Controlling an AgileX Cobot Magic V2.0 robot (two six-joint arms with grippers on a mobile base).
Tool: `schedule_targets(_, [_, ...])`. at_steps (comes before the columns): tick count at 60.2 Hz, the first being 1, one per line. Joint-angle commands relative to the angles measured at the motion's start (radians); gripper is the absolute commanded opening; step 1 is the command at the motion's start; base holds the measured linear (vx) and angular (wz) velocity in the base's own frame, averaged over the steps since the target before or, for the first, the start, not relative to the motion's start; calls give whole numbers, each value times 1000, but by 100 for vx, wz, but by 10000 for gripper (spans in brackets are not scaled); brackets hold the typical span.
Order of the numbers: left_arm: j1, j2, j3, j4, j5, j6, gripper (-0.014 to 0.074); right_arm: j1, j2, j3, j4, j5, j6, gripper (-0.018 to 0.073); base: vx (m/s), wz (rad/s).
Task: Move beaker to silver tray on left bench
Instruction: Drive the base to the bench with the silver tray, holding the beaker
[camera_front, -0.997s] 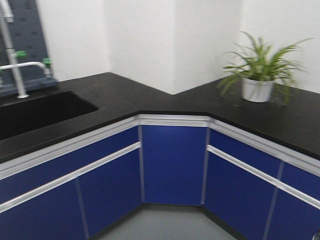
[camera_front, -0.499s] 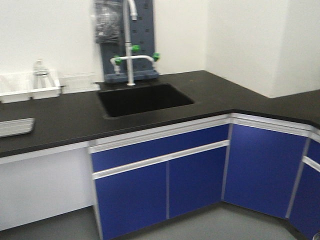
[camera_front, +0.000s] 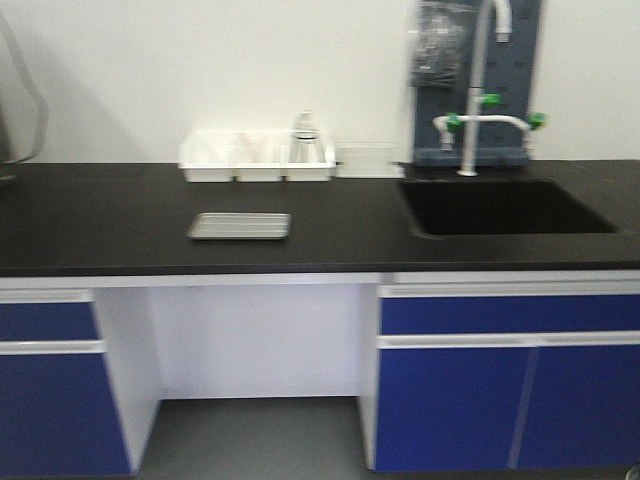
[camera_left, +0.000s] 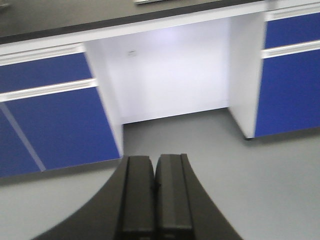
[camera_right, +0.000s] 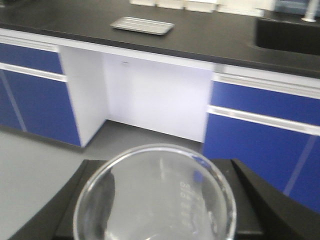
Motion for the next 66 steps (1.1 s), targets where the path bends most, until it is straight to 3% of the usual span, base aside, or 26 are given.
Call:
schedule_targets(1, [-7, -7, 20, -3, -76, -2, 1, -3, -2, -31, -16, -79, -5, -11, 6, 75])
schedule_targets(31, [-7, -7, 20, -3, -76, -2, 1, -3, -2, -31, -16, -78, -5, -11, 17, 57])
schedule_targets(66, [-7, -7, 20, -3, -76, -2, 1, -3, -2, -31, -15, -79, -5, -11, 38, 3])
